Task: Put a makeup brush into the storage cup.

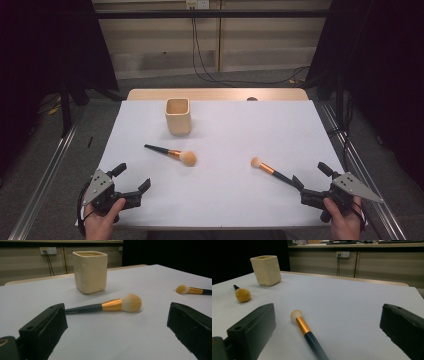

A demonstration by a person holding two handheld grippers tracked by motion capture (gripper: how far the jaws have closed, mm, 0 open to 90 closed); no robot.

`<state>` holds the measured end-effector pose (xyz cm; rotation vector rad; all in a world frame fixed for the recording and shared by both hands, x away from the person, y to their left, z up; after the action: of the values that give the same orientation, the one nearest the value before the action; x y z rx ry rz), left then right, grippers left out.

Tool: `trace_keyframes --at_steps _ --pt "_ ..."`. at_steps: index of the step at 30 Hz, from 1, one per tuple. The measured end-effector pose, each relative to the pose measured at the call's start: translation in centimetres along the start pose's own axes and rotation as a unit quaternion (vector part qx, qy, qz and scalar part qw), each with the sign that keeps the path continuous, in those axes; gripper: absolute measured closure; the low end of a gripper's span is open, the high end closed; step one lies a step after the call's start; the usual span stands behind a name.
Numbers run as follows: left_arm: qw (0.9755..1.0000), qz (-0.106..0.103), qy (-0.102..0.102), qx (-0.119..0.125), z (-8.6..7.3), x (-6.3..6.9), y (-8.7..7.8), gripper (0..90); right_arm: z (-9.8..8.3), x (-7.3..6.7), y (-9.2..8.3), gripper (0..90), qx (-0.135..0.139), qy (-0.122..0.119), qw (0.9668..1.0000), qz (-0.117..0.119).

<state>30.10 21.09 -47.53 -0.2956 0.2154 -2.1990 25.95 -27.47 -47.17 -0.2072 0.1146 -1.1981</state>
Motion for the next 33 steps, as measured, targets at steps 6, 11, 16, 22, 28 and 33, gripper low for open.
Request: trace_keyframes --at_steps 6,11,16,22,28,33 --pt "1.0 -0.002 -0.005 0.003 0.1 -0.1 0.2 2.5 -0.1 0.0 0.0 0.2 -0.003 0.001 1.0 0.0" --pt "1.0 -0.005 -0.005 0.002 0.2 0.0 0.5 2.5 -0.2 -0.1 -0.1 0.1 -0.003 -0.002 1.0 0.0" --pt "0.9999 -0.01 -0.003 0.0 0.4 0.2 0.9 2.5 -0.3 -0.1 -0.2 0.1 -0.005 0.0 1.0 -0.001" --pt "0.9999 -0.009 0.006 -0.003 0.9 0.1 1.3 2.5 -0.3 0.1 -0.2 0.0 -0.005 0.002 1.0 -0.001" --pt "0.9999 -0.003 0.016 0.007 2.0 -0.1 1.7 2.0 -0.3 -0.1 -0.2 0.0 -0.006 0.002 1.0 -0.001" --pt "0.9997 -0.013 0.011 0.015 3.0 0.1 2.6 1.9 -0.2 -0.3 -0.2 0.0 -0.008 -0.001 1.0 -0.001"
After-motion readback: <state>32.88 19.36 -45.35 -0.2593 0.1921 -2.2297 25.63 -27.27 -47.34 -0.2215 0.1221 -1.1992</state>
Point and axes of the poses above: each handheld gripper's, and its own axes: y roughly forward along the jaws, z roughly out of its top, x roughly to its right, the point moved 9 cm from there along y, roughly forward along the jaws, and after that the axes turned 5 degrees about -y, right-handed, at the moved point
